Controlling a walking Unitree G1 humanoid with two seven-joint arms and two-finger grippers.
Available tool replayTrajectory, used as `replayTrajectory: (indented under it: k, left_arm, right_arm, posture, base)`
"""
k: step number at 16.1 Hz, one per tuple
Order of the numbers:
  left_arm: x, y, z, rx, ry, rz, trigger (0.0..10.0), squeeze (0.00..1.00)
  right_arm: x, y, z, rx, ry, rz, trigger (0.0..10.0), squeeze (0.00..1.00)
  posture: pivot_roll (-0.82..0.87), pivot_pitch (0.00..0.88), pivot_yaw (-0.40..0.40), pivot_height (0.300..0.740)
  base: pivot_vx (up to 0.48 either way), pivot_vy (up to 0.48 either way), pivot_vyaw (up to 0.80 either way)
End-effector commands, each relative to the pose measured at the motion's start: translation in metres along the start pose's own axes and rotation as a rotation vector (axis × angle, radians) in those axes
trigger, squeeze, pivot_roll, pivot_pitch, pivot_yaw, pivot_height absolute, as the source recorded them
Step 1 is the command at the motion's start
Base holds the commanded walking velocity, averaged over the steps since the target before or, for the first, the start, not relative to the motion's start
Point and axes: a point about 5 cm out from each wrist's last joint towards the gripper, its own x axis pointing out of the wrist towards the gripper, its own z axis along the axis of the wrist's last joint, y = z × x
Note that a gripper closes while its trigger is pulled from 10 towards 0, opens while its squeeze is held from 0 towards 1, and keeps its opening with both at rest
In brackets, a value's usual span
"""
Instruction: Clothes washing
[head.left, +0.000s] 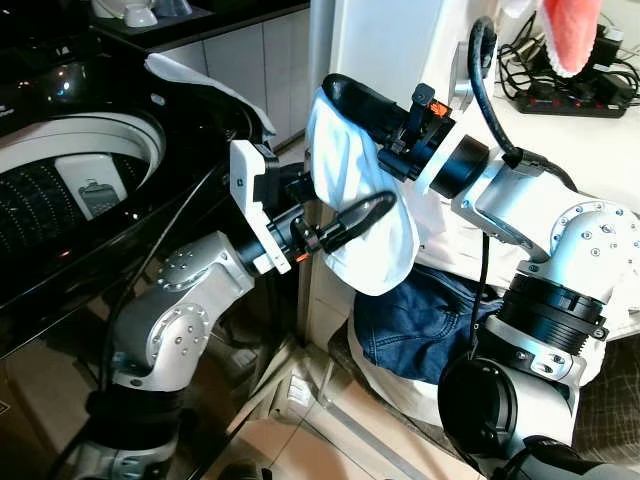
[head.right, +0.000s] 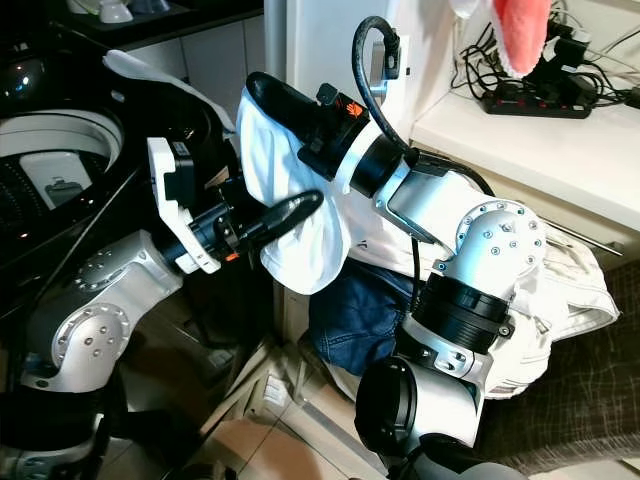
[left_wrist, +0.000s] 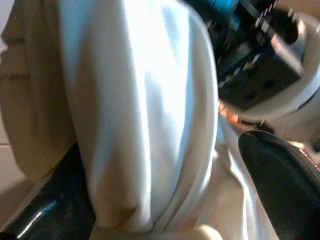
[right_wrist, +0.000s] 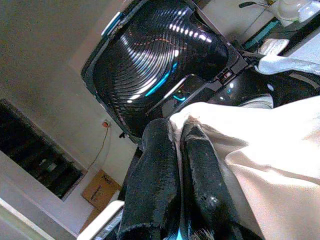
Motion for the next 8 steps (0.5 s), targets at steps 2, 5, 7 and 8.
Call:
replayTrajectory:
  k: [2, 5, 7, 8]
  left_arm:
    - [0.000, -0.001, -0.004, 0.019, 0.029, -0.012, 10.0, 0.00]
    - [0.005, -0.002, -0.004, 0.034, -0.001, 0.004, 10.0, 0.00]
    - [0.008, -0.001, -0.004, 0.032, -0.020, 0.023, 10.0, 0.00]
    - [0.011, 0.000, -0.003, 0.018, -0.047, 0.032, 10.0, 0.00]
  right_arm:
    - [0.002, 0.007, 0.000, -0.006, -0.008, 0.029, 0.0, 0.00]
    - [0.002, 0.008, -0.001, -0.003, 0.002, 0.025, 0.0, 0.00]
    - [0.002, 0.008, -0.002, 0.000, 0.004, 0.024, 0.0, 0.00]
    - [0.003, 0.008, -0.004, 0.003, 0.009, 0.022, 0.0, 0.00]
  posture:
    - [0.03, 0.000, -0.059, 0.740]
    - [0.03, 0.000, -0.063, 0.740]
    - [0.03, 0.000, -0.063, 0.740]
    - [0.03, 0.000, -0.063, 0.740]
  base:
    - [0.000, 0.000, 0.00]
    - [0.000, 0.000, 0.00]
    - [0.000, 0.000, 0.00]
    - [0.000, 0.000, 0.00]
